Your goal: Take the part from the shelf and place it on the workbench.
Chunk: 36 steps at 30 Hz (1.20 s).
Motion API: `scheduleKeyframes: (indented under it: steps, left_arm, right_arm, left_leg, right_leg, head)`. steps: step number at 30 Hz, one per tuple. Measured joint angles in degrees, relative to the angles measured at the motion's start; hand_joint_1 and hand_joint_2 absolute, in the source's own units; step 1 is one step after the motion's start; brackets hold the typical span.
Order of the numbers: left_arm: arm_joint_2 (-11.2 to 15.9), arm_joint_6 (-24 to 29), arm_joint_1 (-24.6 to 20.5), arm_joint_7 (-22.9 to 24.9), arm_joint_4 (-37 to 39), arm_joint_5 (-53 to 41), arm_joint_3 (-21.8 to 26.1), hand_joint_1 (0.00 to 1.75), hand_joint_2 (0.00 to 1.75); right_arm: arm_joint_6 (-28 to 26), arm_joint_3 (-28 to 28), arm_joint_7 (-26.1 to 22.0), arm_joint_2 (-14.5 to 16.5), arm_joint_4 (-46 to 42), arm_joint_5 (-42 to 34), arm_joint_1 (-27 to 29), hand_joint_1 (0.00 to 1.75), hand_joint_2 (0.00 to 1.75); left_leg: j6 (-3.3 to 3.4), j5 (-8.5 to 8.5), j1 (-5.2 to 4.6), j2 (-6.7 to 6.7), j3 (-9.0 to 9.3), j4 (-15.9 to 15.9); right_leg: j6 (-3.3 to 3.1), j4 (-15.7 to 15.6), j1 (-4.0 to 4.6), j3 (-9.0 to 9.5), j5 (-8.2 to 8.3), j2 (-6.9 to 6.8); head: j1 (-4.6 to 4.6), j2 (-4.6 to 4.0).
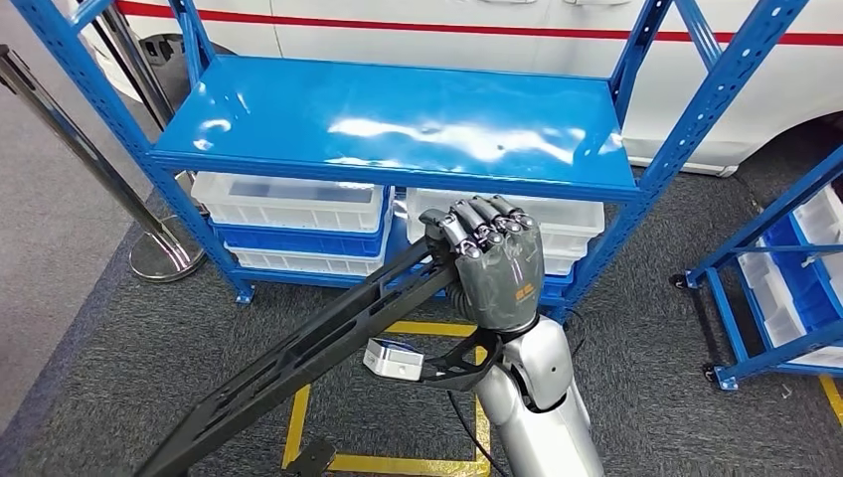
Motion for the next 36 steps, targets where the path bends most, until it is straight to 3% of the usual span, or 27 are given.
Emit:
scheduleKeyframes:
  steps: [2, 3, 5, 7, 10, 11, 12, 13, 14, 15, 17, 18, 20, 22, 25, 26, 27, 28, 29, 30, 32, 33, 36]
  left_arm:
    - [-0.26, 0.06, -0.06, -0.15, 0.00, 0.09, -0.22, 0.00, 1.75]
    - [-0.38, 0.11, -0.11, -0.21, 0.00, 0.15, -0.33, 0.00, 1.75]
    - [-0.50, 0.28, -0.17, -0.27, 0.00, 0.31, -0.49, 0.00, 1.75]
    - [-0.52, 0.44, -0.15, -0.24, 0.00, 0.58, -0.60, 0.00, 1.75]
    - [-0.49, 0.76, -0.16, -0.23, 0.00, 0.91, -0.62, 0.00, 1.75]
    - [-0.46, 0.85, -0.16, -0.23, 0.00, 0.92, -0.62, 0.00, 1.75]
    - [-0.44, 0.90, -0.16, -0.23, 0.00, 0.93, -0.62, 0.00, 1.75]
    - [-0.43, 0.93, -0.16, -0.23, -0.01, 0.93, -0.62, 0.00, 1.75]
    - [-0.41, 0.95, -0.18, -0.23, -0.01, 0.93, -0.62, 0.00, 1.75]
    - [-0.41, 0.97, -0.23, -0.23, -0.02, 0.93, -0.63, 0.00, 1.75]
    - [-0.41, 0.98, -0.33, -0.25, -0.04, 0.94, -0.66, 0.00, 1.75]
    - [-0.42, 0.99, -0.36, -0.25, -0.05, 0.94, -0.68, 0.00, 1.75]
    - [-0.43, 0.99, -0.33, -0.25, -0.07, 0.95, -0.69, 0.00, 1.75]
    - [-0.43, 0.99, -0.40, -0.23, -0.07, 0.95, -0.69, 0.00, 1.75]
    - [-0.41, 1.06, -0.50, -0.26, -0.11, 1.03, -0.69, 0.00, 1.75]
    - [-0.38, 1.13, -0.48, -0.26, -0.13, 1.13, -0.69, 0.00, 1.75]
    - [-0.33, 1.22, -0.46, -0.26, -0.13, 1.24, -0.69, 0.00, 1.75]
    - [-0.26, 1.31, -0.44, -0.25, -0.13, 1.38, -0.68, 0.00, 1.75]
    - [-0.20, 1.37, -0.43, -0.24, -0.13, 1.52, -0.68, 0.00, 1.75]
    - [-0.16, 1.39, -0.41, -0.23, -0.13, 1.62, -0.68, 0.00, 1.75]
    - [-0.21, 1.39, -0.32, -0.21, -0.13, 1.82, -0.68, 0.00, 1.75]
    - [-0.26, 1.39, -0.27, -0.19, -0.13, 1.87, -0.68, 0.00, 1.75]
    - [-0.27, 1.39, -0.03, -0.11, -0.13, 1.93, -0.67, 0.00, 1.75]
  right_arm:
    - [-0.01, 0.00, -0.31, 0.02, 0.01, -0.25, -0.34, 1.75, 1.75]
    - [-0.02, 0.00, -0.42, 0.03, 0.03, -0.38, -0.53, 1.75, 1.75]
    - [-0.02, 0.00, -0.59, 0.06, 0.09, -0.61, -0.74, 1.75, 1.75]
    - [-0.01, 0.00, -0.76, 0.16, 0.16, -0.81, -0.83, 1.75, 1.75]
    - [0.00, 0.00, -0.94, 0.30, 0.26, -0.92, -0.87, 1.75, 1.75]
    - [0.00, 0.00, -0.96, 0.30, 0.32, -0.93, -0.85, 1.75, 1.75]
    - [0.00, 0.00, -0.96, 0.30, 0.38, -0.93, -0.84, 1.75, 1.75]
    - [0.00, 0.00, -0.97, 0.30, 0.43, -0.93, -0.83, 1.75, 1.75]
    - [0.00, 0.00, -0.98, 0.30, 0.46, -0.93, -0.82, 1.75, 1.75]
    - [0.00, 0.00, -0.98, 0.31, 0.47, -0.93, -0.83, 1.75, 1.75]
    - [-0.01, 0.00, -1.03, 0.37, 0.46, -0.93, -0.86, 1.75, 1.75]
    - [-0.01, 0.00, -1.07, 0.41, 0.46, -0.94, -0.88, 1.75, 1.75]
    - [-0.02, -0.01, -1.14, 0.44, 0.47, -0.96, -0.87, 1.75, 1.75]
    - [-0.02, -0.02, -1.14, 0.44, 0.47, -1.02, -0.86, 1.75, 1.75]
    - [-0.02, -0.02, -1.21, 0.43, 0.48, -1.21, -0.85, 1.75, 1.75]
    - [-0.02, -0.02, -1.30, 0.44, 0.50, -1.30, -0.85, 1.75, 1.75]
    - [-0.02, -0.02, -1.38, 0.44, 0.55, -1.38, -0.85, 1.75, 1.75]
    - [-0.02, -0.02, -1.45, 0.45, 0.60, -1.40, -0.85, 1.75, 1.75]
    - [-0.02, -0.01, -1.49, 0.46, 0.66, -1.37, -0.87, 1.75, 1.75]
    - [-0.02, -0.01, -1.48, 0.49, 0.69, -1.28, -0.93, 1.75, 1.75]
    - [-0.02, 0.01, -1.38, 0.69, 0.71, -0.96, -1.09, 1.75, 1.75]
    - [-0.02, 0.02, -1.31, 0.79, 0.72, -0.83, -1.18, 1.75, 1.75]
    - [-0.02, 0.06, -1.12, 0.91, 0.74, -0.65, -1.33, 1.75, 1.75]
  left_leg:
    - [-0.52, 0.64, -0.07, -0.03, -0.82, 0.54]
    - [-0.87, 1.07, -0.03, -0.02, -1.03, 0.55]
    - [-1.61, 1.67, 0.09, -0.10, -1.39, 0.46]
    - [-2.20, -0.83, 0.21, -0.30, -2.49, 2.36]
    - [-2.98, -8.31, 0.63, -0.37, -5.05, 11.93]
    - [-3.20, -9.11, 0.76, -0.36, -5.38, 14.76]
    - [-3.39, -8.54, 0.88, -0.36, -5.02, 16.09]
    - [-3.56, -6.97, 1.02, -0.36, -3.73, 15.46]
    - [-3.74, -5.21, 1.19, -0.36, -1.49, 12.94]
    - [-3.95, -4.51, 1.30, -0.42, 1.27, 9.15]
    - [-3.71, -5.20, 1.22, -0.72, 5.77, 2.09]
    - [-3.47, -5.89, 1.05, -0.87, 6.65, 0.39]
    - [-2.54, -5.29, 0.98, -0.91, 6.43, -0.15]
    - [-1.36, -4.15, 1.04, -0.64, 5.59, -0.46]
    - [-0.09, -2.44, 0.66, -0.32, 3.48, -0.43]
    - [0.03, -1.94, 0.47, -0.29, 2.69, -0.30]
    - [0.07, -1.47, 0.28, -0.27, 1.90, -0.14]
    - [0.09, -1.06, 0.05, -0.28, 1.19, 0.01]
    - [0.10, -0.70, -0.18, -0.31, 0.63, 0.12]
    - [0.10, -0.37, -0.32, -0.33, 0.23, 0.19]
    - [-0.25, 0.37, -0.36, -0.32, -0.27, 0.21]
    - [-0.57, 0.81, -0.15, -0.28, -0.44, 0.11]
    - [-1.57, 1.57, 0.14, -0.37, -0.91, -0.52]
  right_leg:
    - [-0.50, -6.82, 0.29, 4.55, -1.20, 0.03]
    - [-0.72, -8.51, 0.50, 5.40, -1.83, 0.06]
    - [-1.25, -9.36, 0.51, 5.10, -1.03, -0.05]
    - [-2.13, -9.91, 0.20, 4.12, 0.34, -0.28]
    - [-2.73, -9.87, 0.13, 1.75, 2.25, -0.46]
    - [-2.67, -9.71, 0.13, 0.85, 2.83, -0.51]
    - [-2.55, -9.51, 0.09, -0.09, 3.39, -0.55]
    - [-2.38, -9.26, 0.01, -1.04, 3.91, -0.56]
    - [-2.15, -8.96, -0.08, -1.92, 4.40, -0.54]
    - [-1.85, -8.67, -0.09, -2.73, 4.84, -0.51]
    - [-1.23, -8.28, 0.02, -3.68, 5.75, -0.47]
    - [-0.96, -8.31, 0.10, -3.88, 6.26, -0.48]
    - [-0.43, -8.62, 0.12, -4.04, 7.17, -0.43]
    - [0.15, -7.12, 0.01, -4.80, 5.05, -0.26]
    - [0.55, 2.64, -0.11, -7.52, -2.76, -0.09]
    - [0.55, 5.94, -0.11, -8.16, -4.10, -0.07]
    - [0.43, 7.76, -0.08, -8.05, -4.19, -0.07]
    - [0.13, 7.43, 0.03, -6.85, -3.18, -0.06]
    - [-0.41, 5.05, 0.22, -4.63, -1.71, -0.01]
    - [-1.27, 1.24, 0.56, -1.80, -0.63, 0.08]
    - [-2.89, -6.30, 1.25, 3.09, -0.25, 0.17]
    - [-3.36, -8.39, 1.58, 4.20, -0.44, 0.21]
    - [-3.54, -10.70, 1.59, 4.46, 1.18, 0.11]
  head:
    - [-0.01, 0.00]
    - [-0.01, 0.00]
    - [0.01, 0.00]
    - [-0.01, 0.00]
    - [-0.02, 0.00]
    - [-0.02, 0.00]
    - [-0.02, 0.00]
    - [-0.02, 0.00]
    - [-0.02, 0.00]
    - [-0.03, 0.00]
    - [-0.01, 0.00]
    - [-0.01, 0.00]
    - [-0.01, 0.00]
    - [0.01, 0.00]
    - [0.01, 0.00]
    - [0.02, 0.00]
    - [0.01, 0.00]
    - [0.01, 0.00]
    - [0.01, 0.00]
    - [-0.01, 0.00]
    - [-0.01, 0.00]
    - [0.01, 0.00]
    - [0.05, 0.00]
